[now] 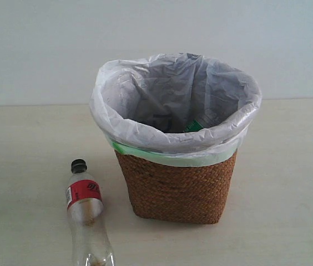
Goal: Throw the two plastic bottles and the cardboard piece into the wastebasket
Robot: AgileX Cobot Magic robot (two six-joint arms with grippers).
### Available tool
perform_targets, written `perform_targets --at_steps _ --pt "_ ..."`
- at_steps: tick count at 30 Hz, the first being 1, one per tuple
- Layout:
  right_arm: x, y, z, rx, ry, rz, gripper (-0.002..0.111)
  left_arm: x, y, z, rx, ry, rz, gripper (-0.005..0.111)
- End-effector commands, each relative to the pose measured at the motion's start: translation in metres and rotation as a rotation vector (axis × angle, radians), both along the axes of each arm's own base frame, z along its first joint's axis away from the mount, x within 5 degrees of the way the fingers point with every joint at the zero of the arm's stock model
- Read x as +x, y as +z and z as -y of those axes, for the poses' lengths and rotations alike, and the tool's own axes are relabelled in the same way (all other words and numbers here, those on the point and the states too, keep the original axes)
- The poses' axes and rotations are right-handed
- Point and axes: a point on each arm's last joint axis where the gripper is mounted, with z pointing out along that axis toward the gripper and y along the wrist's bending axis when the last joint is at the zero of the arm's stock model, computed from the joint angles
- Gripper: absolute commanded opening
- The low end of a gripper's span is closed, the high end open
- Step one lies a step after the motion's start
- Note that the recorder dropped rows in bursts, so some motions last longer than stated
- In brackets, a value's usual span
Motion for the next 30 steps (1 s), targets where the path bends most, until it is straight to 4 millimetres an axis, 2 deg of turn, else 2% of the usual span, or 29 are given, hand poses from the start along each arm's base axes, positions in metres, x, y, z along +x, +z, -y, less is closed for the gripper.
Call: perform_targets --at_steps 1,4,30 --pt "0.0001 -0.0021 0.0070 -0.006 -0.121 -0.022 0.000 -0.0002 -0.0001 0.0003 0.006 -0.006 0.012 0.005" --pt "0.0002 -0.0022 0.0091 0.004 -0.165 -0.025 0.000 -0.0002 -0.0001 0.0003 0.006 -0.006 0.012 0.005" --pt "0.0002 -0.0022 0.0091 0.005 -0.165 -0.025 0.000 -0.0002 -0.0001 0.0003 0.006 -0.006 0.012 0.005"
